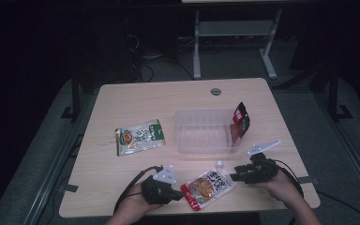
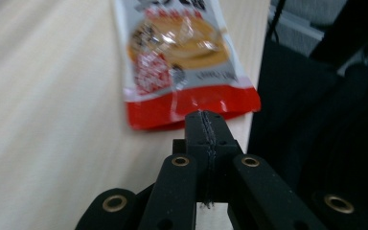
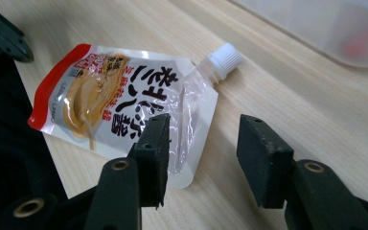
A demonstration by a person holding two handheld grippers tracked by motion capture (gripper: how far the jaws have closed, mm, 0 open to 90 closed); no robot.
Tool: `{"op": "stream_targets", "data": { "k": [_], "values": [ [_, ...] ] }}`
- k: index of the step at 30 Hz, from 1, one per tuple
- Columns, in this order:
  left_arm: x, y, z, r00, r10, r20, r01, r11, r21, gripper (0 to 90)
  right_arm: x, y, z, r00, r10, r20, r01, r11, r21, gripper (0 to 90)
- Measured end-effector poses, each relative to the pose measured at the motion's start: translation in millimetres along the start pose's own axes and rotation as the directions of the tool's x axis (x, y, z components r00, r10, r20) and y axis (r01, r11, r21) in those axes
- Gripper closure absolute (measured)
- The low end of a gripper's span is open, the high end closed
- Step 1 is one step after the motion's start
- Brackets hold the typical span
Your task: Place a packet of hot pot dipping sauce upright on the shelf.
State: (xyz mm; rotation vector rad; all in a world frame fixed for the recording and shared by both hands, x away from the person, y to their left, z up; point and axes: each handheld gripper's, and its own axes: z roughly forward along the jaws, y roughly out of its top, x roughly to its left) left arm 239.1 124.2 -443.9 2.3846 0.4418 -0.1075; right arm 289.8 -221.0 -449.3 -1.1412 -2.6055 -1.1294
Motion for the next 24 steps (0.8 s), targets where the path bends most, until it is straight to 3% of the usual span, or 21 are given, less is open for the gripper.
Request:
{"op": "stream_targets", "data": {
  "k": [12, 24],
  "values": [
    [1.3, 4.7, 19.3, 0.9997, 0.021, 0.014, -0.021, 0.9993, 0.031, 89.5, -2.0, -0.1, 18.1, 0.9986, 0.004, -0.053, -0.001, 0.999, 0.044, 50.1],
    [3.7, 2.7, 20.6, 0.9998, 0.017, 0.012, -0.017, 0.9992, 0.036, 89.6, -2.0, 1.6, 21.8, 0.993, 0.042, -0.11, -0.036, 0.9978, 0.055, 52.2]
  ]
}}
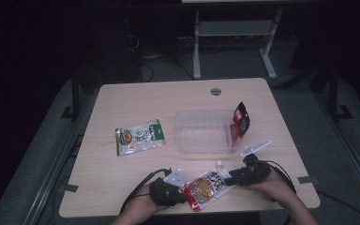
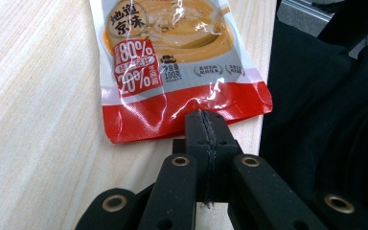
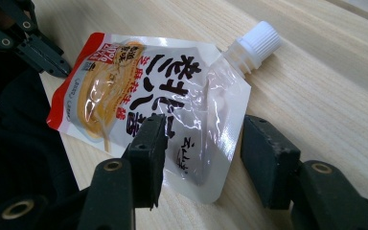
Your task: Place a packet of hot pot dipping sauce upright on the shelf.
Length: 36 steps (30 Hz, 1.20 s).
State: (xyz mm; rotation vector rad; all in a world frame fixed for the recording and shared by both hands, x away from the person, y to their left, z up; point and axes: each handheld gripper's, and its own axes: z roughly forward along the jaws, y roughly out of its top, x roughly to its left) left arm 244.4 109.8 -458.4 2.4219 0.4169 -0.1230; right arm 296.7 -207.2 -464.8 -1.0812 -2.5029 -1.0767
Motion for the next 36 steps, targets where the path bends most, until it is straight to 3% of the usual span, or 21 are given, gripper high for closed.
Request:
{"op": "stream_targets", "data": {
  "k": [13, 17, 19, 26, 31, 36],
  "values": [
    [0.6, -0.2, 0.8, 1.0, -0.002, 0.008, 0.002, 1.0, -0.007, 89.6, 3.4, 7.7, 13.3, 0.9972, 0.006, -0.074, -0.005, 0.9999, 0.013, 58.1],
    [0.9, -0.3, 0.9, 0.9999, -0.004, 0.011, 0.004, 1.0, -0.009, 89.7, 1.8, 8.1, 14.2, 0.9969, 0.004, -0.079, -0.003, 0.9999, 0.016, 64.8],
    [0.9, -0.3, 0.8, 0.9999, -0.002, 0.011, 0.002, 1.0, -0.008, 89.7, 1.9, 8.2, 14.6, 0.9977, -0.02, -0.065, 0.021, 0.9996, 0.018, 73.3],
    [1.0, -0.4, 0.8, 0.9999, -0.001, 0.012, 0.001, 1.0, -0.009, 89.7, 8.4, 10.2, 12.6, 0.9944, -0.092, -0.053, 0.092, 0.9957, 0.009, 88.0],
    [0.7, -0.4, 0.6, 1.0, -0.001, 0.01, 0.001, 1.0, -0.008, 89.7, 9.9, 10.1, 10.2, 0.9924, -0.106, -0.063, 0.106, 0.9944, -0.006, 89.5],
    [2.7, -1.7, -1.3, 0.9999, -0.007, 0.01, 0.007, 1.0, -0.004, 89.2, 12.2, 10.4, 2.9, 0.9875, -0.113, -0.11, 0.107, 0.9923, -0.063, 89.9]
  ]
}}
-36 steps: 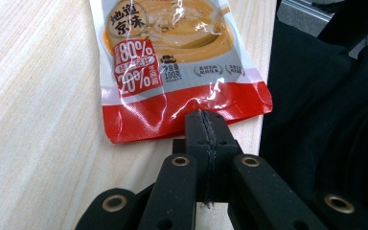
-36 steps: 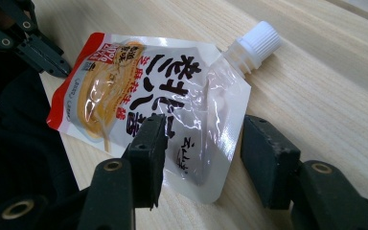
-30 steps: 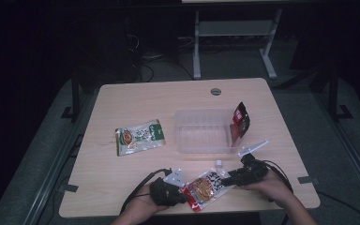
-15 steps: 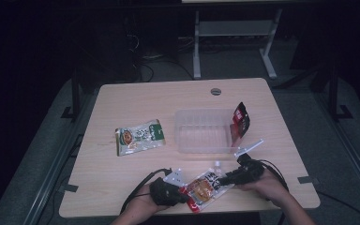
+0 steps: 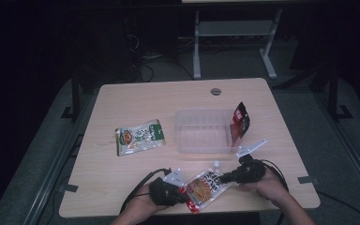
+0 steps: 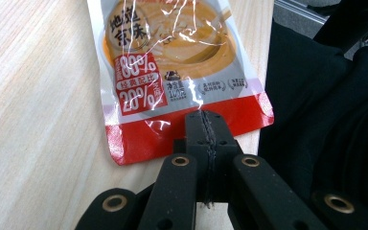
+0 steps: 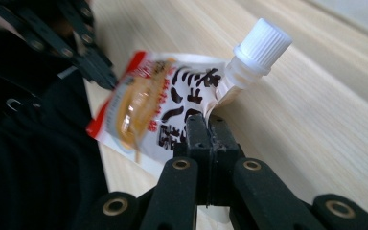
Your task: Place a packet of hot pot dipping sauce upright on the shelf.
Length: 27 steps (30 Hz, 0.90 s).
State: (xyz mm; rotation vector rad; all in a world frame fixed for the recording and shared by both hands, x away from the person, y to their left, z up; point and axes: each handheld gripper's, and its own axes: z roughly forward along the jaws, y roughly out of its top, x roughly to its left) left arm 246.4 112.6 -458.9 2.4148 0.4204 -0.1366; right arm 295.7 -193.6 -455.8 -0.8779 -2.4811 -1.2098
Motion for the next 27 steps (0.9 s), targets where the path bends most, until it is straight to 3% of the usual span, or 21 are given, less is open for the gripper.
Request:
{"op": "stream_targets", "data": {
  "k": [10, 17, 22, 24, 27],
  "values": [
    [5.4, -1.9, -7.0, 0.9996, -0.012, -0.026, 0.012, 0.9999, -0.012, 88.7, 17.7, 10.2, -4.9, 0.9946, -0.031, -0.099, 0.019, 0.9935, -0.112, 90.0],
    [8.5, -3.2, -12.3, 0.9987, -0.019, -0.048, 0.018, 0.9992, -0.034, 86.2, 22.8, 15.4, -6.2, 0.993, -0.049, -0.107, 0.034, 0.9895, -0.14, 90.0],
    [9.8, -3.8, -14.3, 0.9982, -0.032, -0.05, 0.03, 0.9986, -0.045, 86.2, 26.3, 19.2, -11.4, 0.9888, -0.053, -0.139, 0.024, 0.9788, -0.203, 90.0],
    [10.1, -3.8, -14.8, 0.9981, -0.029, -0.054, 0.026, 0.9984, -0.049, 86.2, 28.0, 23.2, -15.6, 0.9866, -0.072, -0.146, 0.033, 0.9674, -0.251, 90.0],
    [10.2, -4.1, -16.4, 0.9981, -0.029, -0.054, 0.026, 0.9983, -0.051, 85.9, 30.2, 25.2, -18.9, 0.9869, -0.066, -0.147, 0.026, 0.9656, -0.259, 90.0]
  ]
}}
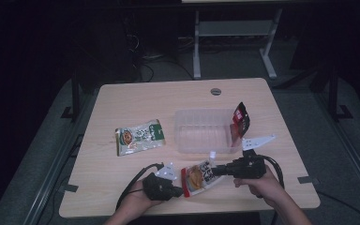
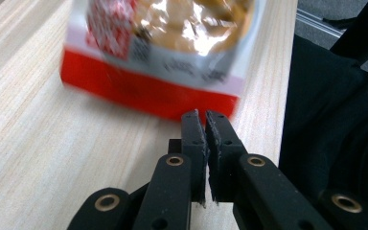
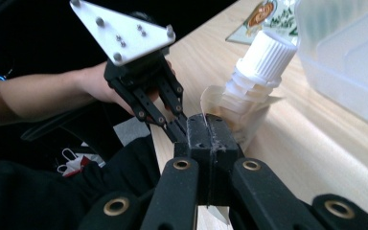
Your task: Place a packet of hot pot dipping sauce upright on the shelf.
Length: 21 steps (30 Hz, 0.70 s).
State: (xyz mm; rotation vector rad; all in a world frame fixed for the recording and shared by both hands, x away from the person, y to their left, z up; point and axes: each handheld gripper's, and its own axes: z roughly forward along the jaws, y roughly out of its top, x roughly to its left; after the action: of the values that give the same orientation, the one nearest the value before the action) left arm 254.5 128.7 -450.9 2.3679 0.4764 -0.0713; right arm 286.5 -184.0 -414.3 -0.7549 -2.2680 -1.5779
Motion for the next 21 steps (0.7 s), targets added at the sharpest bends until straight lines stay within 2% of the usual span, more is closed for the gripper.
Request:
{"op": "stream_targets", "data": {
  "k": [4, 15, 20, 21],
  "values": [
    [2.2, -2.0, -4.1, 1.0, -0.008, -0.002, 0.008, 0.9999, -0.01, 85.3, 3.0, 4.0, -4.4, 0.9999, -0.011, 0.009, 0.011, 0.9998, -0.017, 90.0],
    [13.6, -10.8, -19.1, 0.9978, -0.064, -0.019, 0.063, 0.9971, -0.042, 79.4, 9.6, 20.2, -18.4, 0.9981, -0.057, 0.022, 0.058, 0.9952, -0.078, 90.0],
    [18.6, -14.3, -25.9, 0.9964, -0.076, -0.037, 0.074, 0.9957, -0.056, 72.5, 13.7, 28.1, -23.4, 0.9965, -0.077, 0.031, 0.08, 0.9924, -0.093, 90.0],
    [19.4, -15.2, -27.2, 0.9957, -0.083, -0.041, 0.08, 0.9948, -0.063, 68.6, 14.6, 30.6, -25.8, 0.9961, -0.084, 0.026, 0.086, 0.9913, -0.1, 90.0]
  ]
}}
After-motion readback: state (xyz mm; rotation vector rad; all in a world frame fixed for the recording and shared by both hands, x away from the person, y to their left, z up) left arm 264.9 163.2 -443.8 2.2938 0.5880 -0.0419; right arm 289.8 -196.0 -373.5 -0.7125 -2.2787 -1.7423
